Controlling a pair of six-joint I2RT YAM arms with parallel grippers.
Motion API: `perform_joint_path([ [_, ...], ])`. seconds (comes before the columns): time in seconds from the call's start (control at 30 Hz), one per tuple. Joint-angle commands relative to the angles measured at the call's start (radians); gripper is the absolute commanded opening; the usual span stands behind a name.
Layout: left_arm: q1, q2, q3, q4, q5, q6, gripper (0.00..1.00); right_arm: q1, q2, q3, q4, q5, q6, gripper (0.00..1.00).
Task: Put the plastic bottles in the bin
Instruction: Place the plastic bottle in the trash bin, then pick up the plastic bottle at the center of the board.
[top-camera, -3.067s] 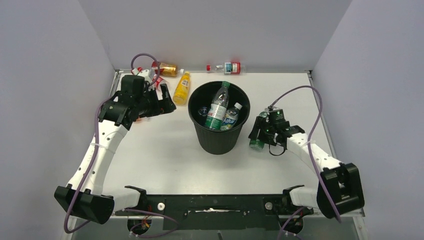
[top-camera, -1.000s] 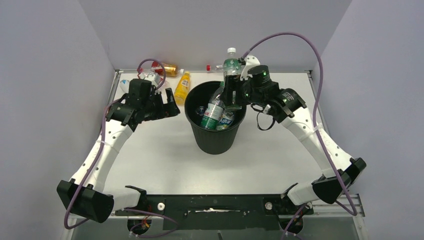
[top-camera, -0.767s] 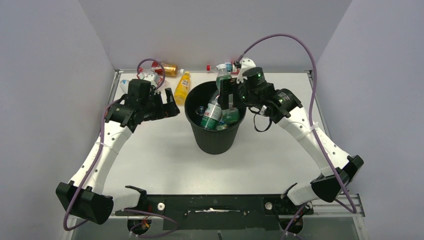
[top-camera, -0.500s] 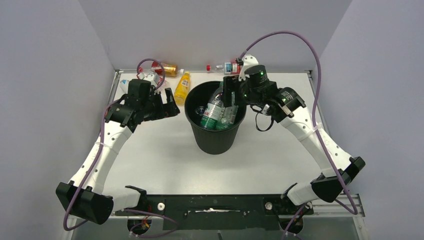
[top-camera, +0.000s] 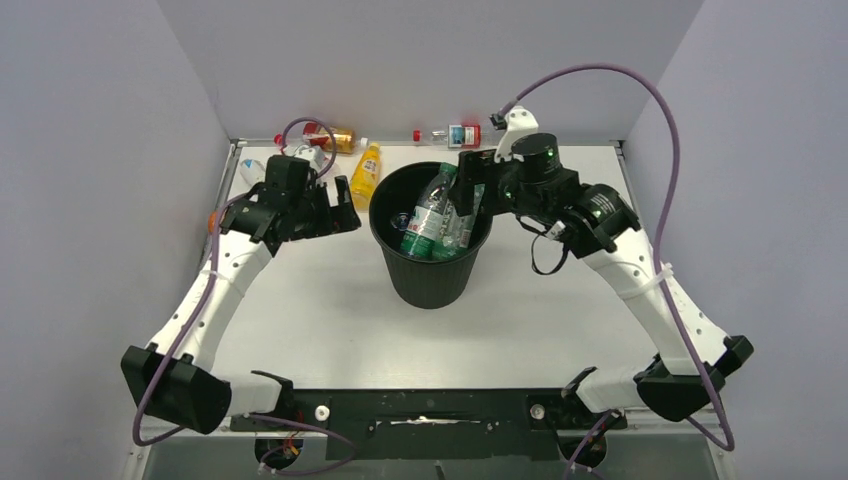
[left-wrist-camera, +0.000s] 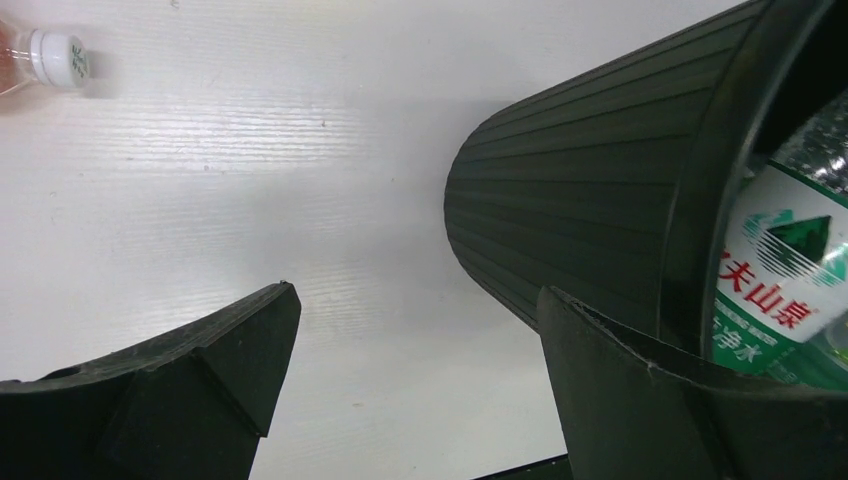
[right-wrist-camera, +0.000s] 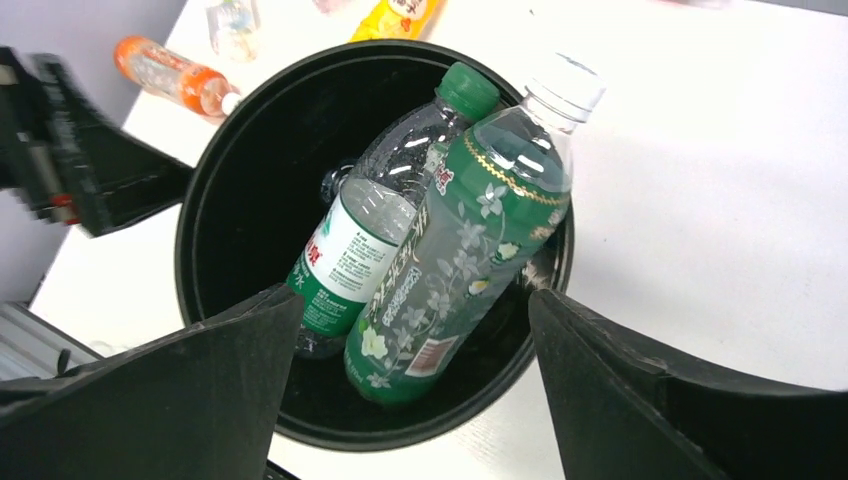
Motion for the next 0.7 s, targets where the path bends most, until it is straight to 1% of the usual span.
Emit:
perform_joint_path([
  [0.0,-0.001,0.071,0.064,0.088,-0.024,0.049,0.91,0.006,-0.096,-0.019,-0.004,0.042,0.014,0.90],
  [0.07,0.001,0.113,0.077,0.117,-0.031,0.060,0.91,0.004,-0.124,-0.035,-0.015,0.055,0.023,0.96],
  [0.13,0.004,0.161,0.090,0.149,-0.038,0.070,0.91,0.002,-0.148,-0.050,-0.027,0.073,0.033,0.99],
  [0.2,0.011,0.218,0.116,0.177,-0.052,0.084,0.91,0.000,-0.168,-0.068,-0.040,0.083,0.041,0.98],
  [0.47,0.038,0.451,0.239,0.267,-0.123,0.152,0.91,-0.011,-0.216,-0.135,-0.057,0.093,0.070,0.98],
  [0.67,0.062,0.628,0.330,0.324,-0.151,0.202,0.91,-0.018,-0.222,-0.133,-0.083,0.095,0.077,0.98],
])
